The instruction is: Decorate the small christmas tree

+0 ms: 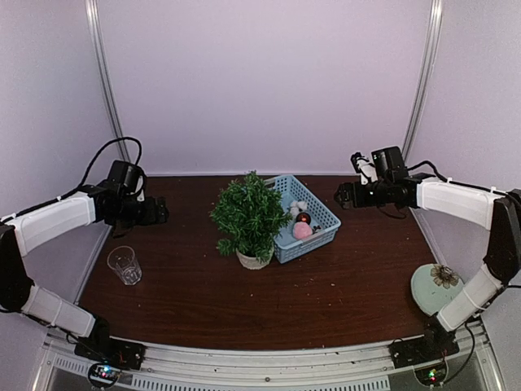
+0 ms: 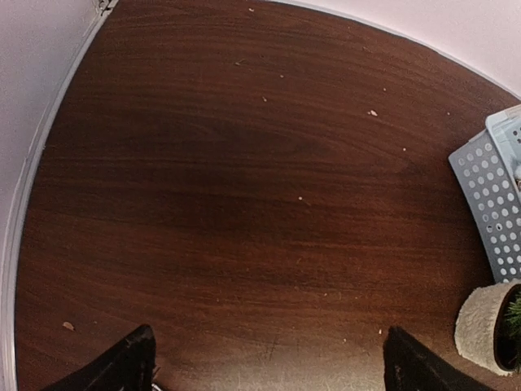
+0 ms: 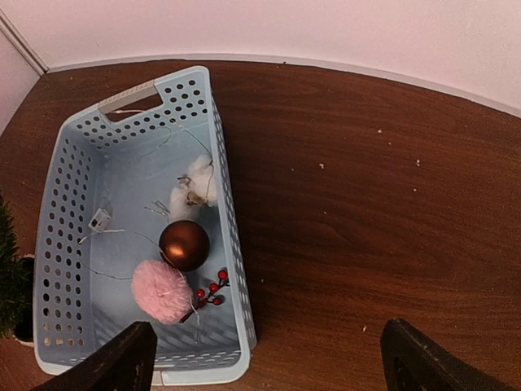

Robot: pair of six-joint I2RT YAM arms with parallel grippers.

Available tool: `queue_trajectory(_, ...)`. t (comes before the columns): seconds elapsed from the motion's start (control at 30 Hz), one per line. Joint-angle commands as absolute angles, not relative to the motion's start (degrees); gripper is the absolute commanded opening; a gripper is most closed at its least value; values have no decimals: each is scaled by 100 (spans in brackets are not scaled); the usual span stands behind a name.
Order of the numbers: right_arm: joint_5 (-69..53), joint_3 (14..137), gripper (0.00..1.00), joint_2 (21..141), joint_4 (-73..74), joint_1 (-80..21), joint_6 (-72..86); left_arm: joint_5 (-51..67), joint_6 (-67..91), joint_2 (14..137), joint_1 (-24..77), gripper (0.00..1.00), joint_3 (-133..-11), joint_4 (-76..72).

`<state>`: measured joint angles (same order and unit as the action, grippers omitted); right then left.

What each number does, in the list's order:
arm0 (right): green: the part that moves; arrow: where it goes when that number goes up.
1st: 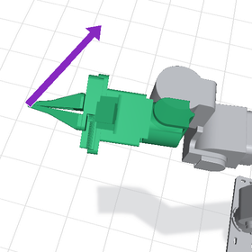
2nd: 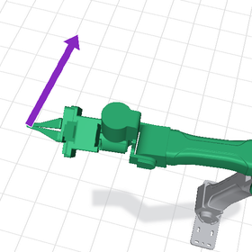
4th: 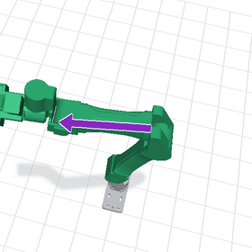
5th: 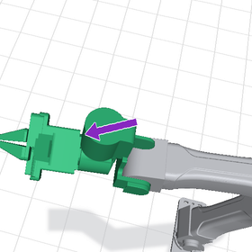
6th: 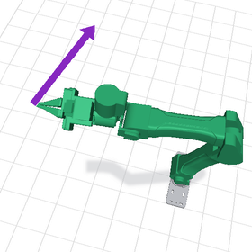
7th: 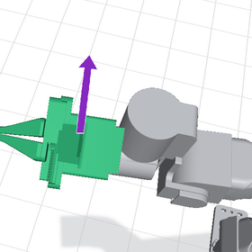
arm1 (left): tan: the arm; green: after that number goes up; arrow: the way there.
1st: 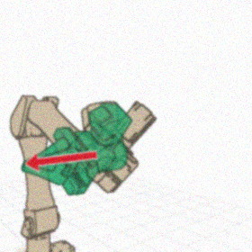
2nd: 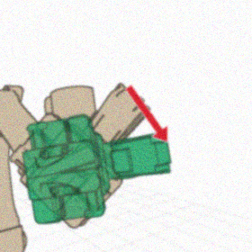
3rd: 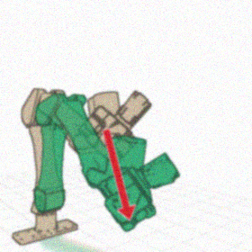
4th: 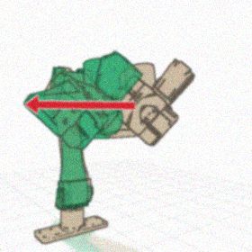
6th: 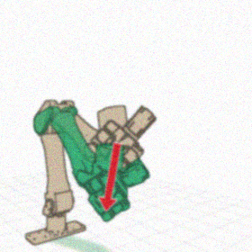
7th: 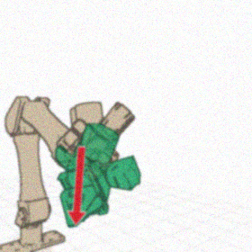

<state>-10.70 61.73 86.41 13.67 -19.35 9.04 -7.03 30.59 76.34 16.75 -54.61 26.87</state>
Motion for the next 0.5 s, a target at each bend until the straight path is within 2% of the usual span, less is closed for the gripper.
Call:
queue_trajectory(0.0, -1298, 6775, 100, 8966, 1755, -2040, 591, -349, 3133, 7623, 1605, 98, -5338, 2206)
queue_trajectory(0.47, -1296, 9112, 98, 10720, 3649, -2230, -28, 542, 2991, 7649, 1575, 98, -5220, 1914)
